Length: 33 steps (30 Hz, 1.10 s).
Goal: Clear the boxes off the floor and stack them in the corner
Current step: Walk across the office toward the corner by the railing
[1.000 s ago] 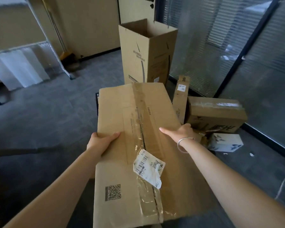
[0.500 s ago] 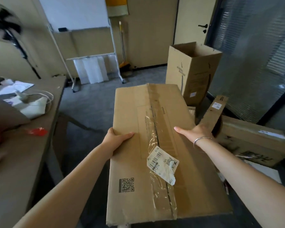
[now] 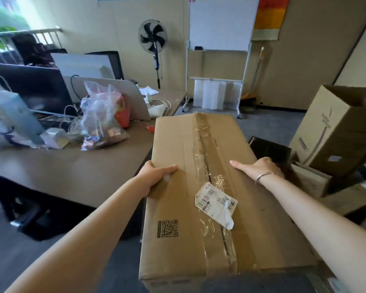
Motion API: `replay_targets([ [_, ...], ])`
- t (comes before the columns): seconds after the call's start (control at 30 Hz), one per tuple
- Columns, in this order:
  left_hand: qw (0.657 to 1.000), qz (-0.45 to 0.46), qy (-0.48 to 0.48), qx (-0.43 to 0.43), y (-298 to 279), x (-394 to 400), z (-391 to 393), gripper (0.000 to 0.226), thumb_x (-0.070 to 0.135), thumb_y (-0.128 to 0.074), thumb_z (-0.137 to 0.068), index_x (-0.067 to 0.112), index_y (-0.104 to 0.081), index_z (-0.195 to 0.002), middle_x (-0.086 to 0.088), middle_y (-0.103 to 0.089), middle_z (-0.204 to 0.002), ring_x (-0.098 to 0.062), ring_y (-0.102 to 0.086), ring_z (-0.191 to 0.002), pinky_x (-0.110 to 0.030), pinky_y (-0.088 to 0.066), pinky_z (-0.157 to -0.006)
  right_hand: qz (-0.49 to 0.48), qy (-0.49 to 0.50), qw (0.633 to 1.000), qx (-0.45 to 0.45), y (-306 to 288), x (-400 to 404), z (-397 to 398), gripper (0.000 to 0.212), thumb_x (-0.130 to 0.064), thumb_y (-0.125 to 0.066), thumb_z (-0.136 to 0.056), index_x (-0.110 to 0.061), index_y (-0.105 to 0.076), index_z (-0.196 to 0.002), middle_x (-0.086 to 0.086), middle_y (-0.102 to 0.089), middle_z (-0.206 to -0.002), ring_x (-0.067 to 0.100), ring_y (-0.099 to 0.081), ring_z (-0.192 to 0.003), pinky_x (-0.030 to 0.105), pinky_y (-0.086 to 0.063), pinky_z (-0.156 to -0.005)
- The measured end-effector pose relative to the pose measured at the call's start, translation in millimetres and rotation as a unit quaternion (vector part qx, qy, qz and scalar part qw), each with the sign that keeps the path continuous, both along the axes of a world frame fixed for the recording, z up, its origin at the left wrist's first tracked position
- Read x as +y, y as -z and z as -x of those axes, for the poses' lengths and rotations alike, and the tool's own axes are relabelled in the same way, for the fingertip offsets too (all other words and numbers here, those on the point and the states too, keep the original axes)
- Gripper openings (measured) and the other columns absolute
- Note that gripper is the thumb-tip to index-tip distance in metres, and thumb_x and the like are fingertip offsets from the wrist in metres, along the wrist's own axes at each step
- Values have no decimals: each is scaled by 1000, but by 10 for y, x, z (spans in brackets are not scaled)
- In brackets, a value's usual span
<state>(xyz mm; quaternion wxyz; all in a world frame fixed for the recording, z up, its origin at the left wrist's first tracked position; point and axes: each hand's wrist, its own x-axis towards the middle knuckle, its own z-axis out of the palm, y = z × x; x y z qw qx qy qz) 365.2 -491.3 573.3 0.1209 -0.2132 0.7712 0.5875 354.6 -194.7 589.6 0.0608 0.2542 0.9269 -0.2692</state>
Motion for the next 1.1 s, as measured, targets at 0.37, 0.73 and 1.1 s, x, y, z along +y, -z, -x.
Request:
replay_targets([
  [0.37, 979, -6, -195, 58, -579, -2018, -1706, 86, 50, -87, -60, 17, -47, -128, -5, -61, -118, -25, -62, -101, -40, -52, -81, 1, -209, 976, 66, -646, -2302, -488, 122, -92, -58, -45, -2, -46, -127, 13, -60, -120, 33, -60, -106, 37, -50, -82],
  [0.73, 934, 24, -349, 69, -670, -3945, -3991, 61, 43, -84, -69, 18, -48, -112, -1, -62, -95, -22, -64, -87, -35, -54, -67, 25, -375, 925, 51, -557, -4896, -1920, 127, -89, -57, -54, 1, -32, -140, 16, -51, -136, 36, -51, -122, 43, -45, -98],
  [1.1, 863, 30, -503, 42, -528, -5356, -5986, 87, 49, -91, -53, 18, -47, -122, -8, -63, -114, -30, -65, -99, -51, -54, -88, 64, -508, 859, 28, -262, -7090, -3293, 104, -79, -60, -66, -2, -38, -133, 13, -58, -125, 33, -56, -114, 40, -48, -89],
])
